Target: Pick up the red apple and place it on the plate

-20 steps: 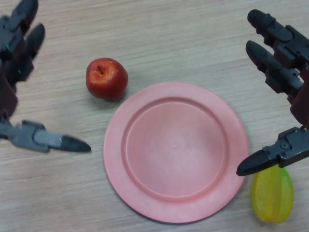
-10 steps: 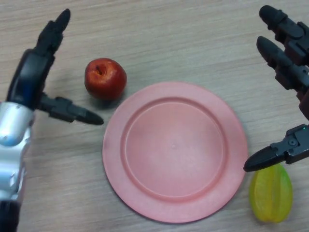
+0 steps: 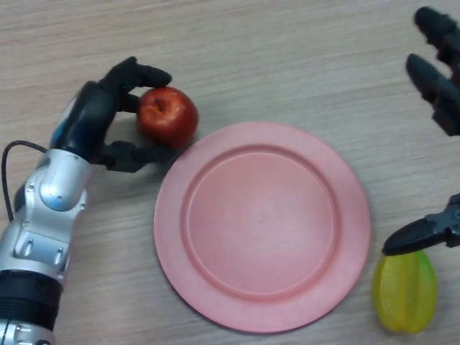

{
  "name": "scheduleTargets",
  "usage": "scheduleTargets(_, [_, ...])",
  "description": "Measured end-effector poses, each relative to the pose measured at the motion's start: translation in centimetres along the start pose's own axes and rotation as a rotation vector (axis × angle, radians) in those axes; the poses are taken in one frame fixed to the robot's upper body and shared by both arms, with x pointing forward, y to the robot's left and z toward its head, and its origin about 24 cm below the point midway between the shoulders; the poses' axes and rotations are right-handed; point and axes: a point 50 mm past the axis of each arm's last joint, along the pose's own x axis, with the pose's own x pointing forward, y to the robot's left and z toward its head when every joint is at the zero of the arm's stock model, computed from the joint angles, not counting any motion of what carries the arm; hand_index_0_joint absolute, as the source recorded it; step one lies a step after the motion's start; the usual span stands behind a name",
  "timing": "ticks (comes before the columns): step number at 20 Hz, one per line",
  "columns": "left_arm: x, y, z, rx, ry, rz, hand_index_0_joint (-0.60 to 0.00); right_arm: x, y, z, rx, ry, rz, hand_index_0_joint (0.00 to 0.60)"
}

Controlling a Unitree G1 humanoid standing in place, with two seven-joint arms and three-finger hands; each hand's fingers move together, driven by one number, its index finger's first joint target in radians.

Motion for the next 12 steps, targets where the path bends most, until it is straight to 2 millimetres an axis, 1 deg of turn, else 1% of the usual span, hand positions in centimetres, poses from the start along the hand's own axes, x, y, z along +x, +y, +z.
scheduleTargets(1, [-0.3,0.2,0.7,0.010,-0.028,0.000,-0.600,-0.1,0.0,0.1,-0.004,-0.003,-0.002,0.000])
scheduleTargets(3, [-1.7,1.0,3.7,0.030,-0.137,-0.013,-0.600,-0.2,0.0,0.0,-0.003,0.003,-0.002,0.000])
scheduleTargets(4, [-2.9,1.4,5.4,0.025,-0.202,-0.026,-0.600,-0.2,0.1,0.0,-0.003,0.002,0.000,0.000])
scheduleTargets(5, [-3.8,1.4,6.4,-0.045,-0.222,-0.044,-0.600,-0.3,0.0,-0.1,-0.004,0.004,-0.004,0.000])
scheduleTargets(6, [-5.1,1.1,7.2,-0.121,-0.213,-0.055,-0.600,-0.2,0.2,-0.1,-0.003,0.003,0.003,0.000])
scheduleTargets(7, [-6.0,0.8,7.3,-0.209,-0.163,-0.109,-0.600,-0.3,0.1,-0.1,-0.004,0.004,0.000,0.000])
scheduleTargets(8, [-6.9,-0.1,6.6,-0.250,-0.092,-0.166,-0.600,-0.3,0.1,-0.1,-0.004,0.004,0.000,0.000])
scheduleTargets(9, [-7.3,-0.9,5.9,-0.232,-0.047,-0.189,-0.600,-0.3,0.1,-0.1,-0.004,0.005,-0.001,0.000])
scheduleTargets(10, [-8.0,-2.2,5.1,-0.206,0.005,-0.229,-0.600,-0.2,0.1,-0.1,-0.004,0.004,0.000,0.000])
scheduleTargets(12, [-8.7,-3.5,4.2,-0.246,0.052,-0.272,-0.600,-0.3,0.1,-0.1,-0.004,0.004,0.000,0.000])
